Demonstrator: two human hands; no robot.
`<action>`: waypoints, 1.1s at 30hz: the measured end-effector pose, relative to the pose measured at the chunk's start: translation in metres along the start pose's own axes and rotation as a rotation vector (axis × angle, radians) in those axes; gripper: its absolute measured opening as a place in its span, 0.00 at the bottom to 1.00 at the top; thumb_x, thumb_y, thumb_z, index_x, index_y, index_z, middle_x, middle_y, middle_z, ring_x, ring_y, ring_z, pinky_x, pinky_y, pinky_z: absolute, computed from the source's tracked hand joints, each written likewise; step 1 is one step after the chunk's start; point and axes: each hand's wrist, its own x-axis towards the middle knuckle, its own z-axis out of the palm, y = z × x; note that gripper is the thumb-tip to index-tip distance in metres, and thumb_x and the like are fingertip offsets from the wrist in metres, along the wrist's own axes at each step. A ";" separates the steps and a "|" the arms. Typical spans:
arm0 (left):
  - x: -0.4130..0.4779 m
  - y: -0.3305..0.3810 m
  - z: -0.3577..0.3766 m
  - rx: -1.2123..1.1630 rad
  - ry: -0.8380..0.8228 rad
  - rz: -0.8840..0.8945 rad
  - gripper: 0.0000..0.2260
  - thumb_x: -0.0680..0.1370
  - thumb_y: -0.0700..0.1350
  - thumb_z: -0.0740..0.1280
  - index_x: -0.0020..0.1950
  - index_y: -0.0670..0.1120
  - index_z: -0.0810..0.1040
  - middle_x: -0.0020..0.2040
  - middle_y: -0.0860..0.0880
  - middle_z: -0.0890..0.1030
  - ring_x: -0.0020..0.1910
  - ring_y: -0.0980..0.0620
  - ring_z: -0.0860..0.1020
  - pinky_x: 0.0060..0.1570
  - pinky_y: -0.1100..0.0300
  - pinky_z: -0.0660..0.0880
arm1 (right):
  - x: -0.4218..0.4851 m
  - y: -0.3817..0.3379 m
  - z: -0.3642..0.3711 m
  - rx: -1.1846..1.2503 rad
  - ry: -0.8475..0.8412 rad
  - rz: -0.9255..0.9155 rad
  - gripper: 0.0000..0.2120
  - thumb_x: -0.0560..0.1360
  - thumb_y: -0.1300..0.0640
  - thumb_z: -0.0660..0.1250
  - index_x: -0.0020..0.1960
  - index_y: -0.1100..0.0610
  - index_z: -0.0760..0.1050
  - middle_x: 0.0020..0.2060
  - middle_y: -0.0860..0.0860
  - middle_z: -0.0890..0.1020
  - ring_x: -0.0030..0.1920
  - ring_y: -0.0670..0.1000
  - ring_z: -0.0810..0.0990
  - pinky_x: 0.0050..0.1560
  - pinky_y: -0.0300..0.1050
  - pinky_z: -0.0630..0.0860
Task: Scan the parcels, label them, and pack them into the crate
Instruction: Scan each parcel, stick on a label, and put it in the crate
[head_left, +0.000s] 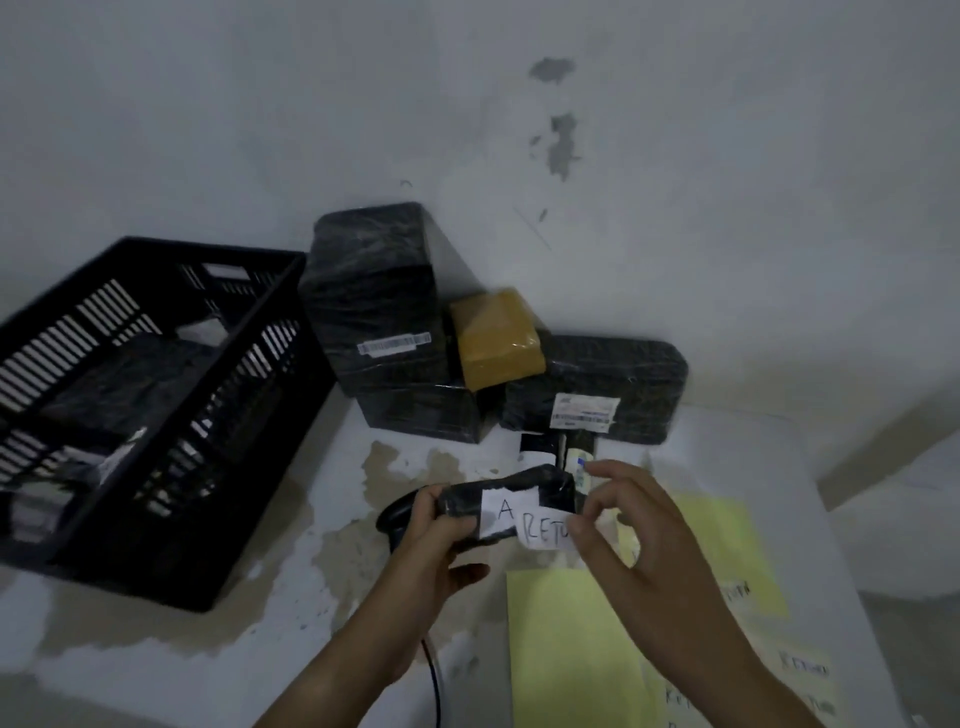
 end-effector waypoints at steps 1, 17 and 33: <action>-0.005 0.004 -0.004 0.015 -0.013 0.016 0.06 0.78 0.45 0.68 0.53 0.56 0.77 0.52 0.49 0.85 0.49 0.50 0.83 0.43 0.55 0.76 | 0.001 -0.008 0.006 -0.043 -0.011 -0.028 0.05 0.76 0.46 0.66 0.43 0.45 0.73 0.64 0.35 0.71 0.69 0.36 0.65 0.58 0.28 0.63; -0.032 0.030 -0.036 0.108 -0.091 0.179 0.27 0.63 0.70 0.71 0.56 0.59 0.74 0.59 0.52 0.80 0.57 0.55 0.81 0.52 0.54 0.78 | 0.009 -0.065 0.045 -0.383 0.064 -0.189 0.06 0.78 0.47 0.66 0.45 0.47 0.70 0.67 0.38 0.66 0.66 0.38 0.61 0.58 0.38 0.62; -0.031 0.043 -0.023 0.216 0.041 0.320 0.11 0.77 0.55 0.72 0.55 0.51 0.78 0.45 0.54 0.83 0.44 0.55 0.83 0.41 0.60 0.80 | 0.011 -0.072 0.055 0.253 0.057 0.156 0.19 0.71 0.39 0.66 0.60 0.39 0.69 0.47 0.35 0.78 0.42 0.41 0.82 0.38 0.37 0.79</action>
